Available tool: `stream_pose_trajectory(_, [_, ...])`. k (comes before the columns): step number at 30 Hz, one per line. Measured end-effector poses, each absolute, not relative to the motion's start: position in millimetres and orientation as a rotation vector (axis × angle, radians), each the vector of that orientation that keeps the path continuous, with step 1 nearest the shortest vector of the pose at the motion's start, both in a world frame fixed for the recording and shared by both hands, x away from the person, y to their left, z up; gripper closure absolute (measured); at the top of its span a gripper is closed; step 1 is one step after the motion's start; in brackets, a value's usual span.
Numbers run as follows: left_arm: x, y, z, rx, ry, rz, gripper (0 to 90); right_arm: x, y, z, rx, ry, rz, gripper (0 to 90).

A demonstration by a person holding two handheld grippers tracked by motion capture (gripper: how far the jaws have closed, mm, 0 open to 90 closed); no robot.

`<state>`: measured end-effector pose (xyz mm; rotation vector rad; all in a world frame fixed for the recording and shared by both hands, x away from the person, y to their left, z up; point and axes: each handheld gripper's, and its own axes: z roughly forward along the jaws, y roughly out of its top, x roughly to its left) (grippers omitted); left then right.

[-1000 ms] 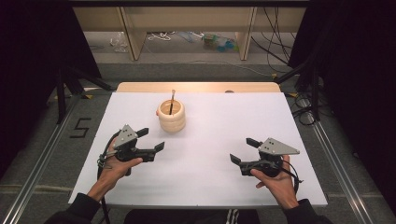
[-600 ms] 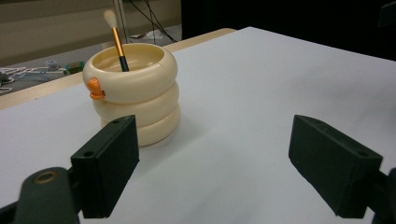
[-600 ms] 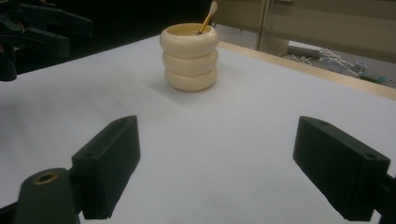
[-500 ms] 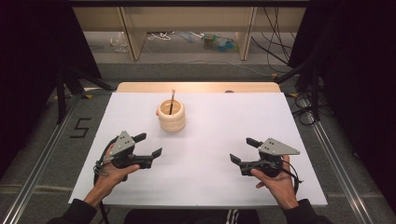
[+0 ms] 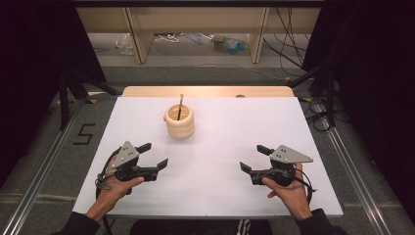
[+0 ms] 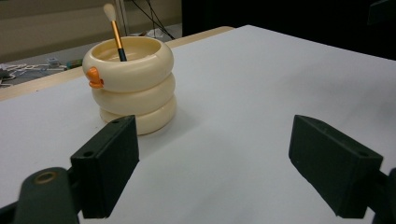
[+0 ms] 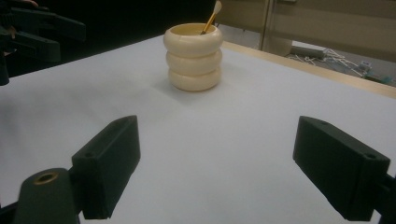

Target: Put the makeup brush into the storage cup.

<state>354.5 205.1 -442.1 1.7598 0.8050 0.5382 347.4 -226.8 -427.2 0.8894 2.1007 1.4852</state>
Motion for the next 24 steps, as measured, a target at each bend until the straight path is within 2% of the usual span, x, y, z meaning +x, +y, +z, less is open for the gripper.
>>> stream_pose_trajectory(24, [353.9,205.3,-444.4,1.75,0.835,0.543,15.7,347.2,-226.2,-427.2,0.883,2.118,1.481,15.9])
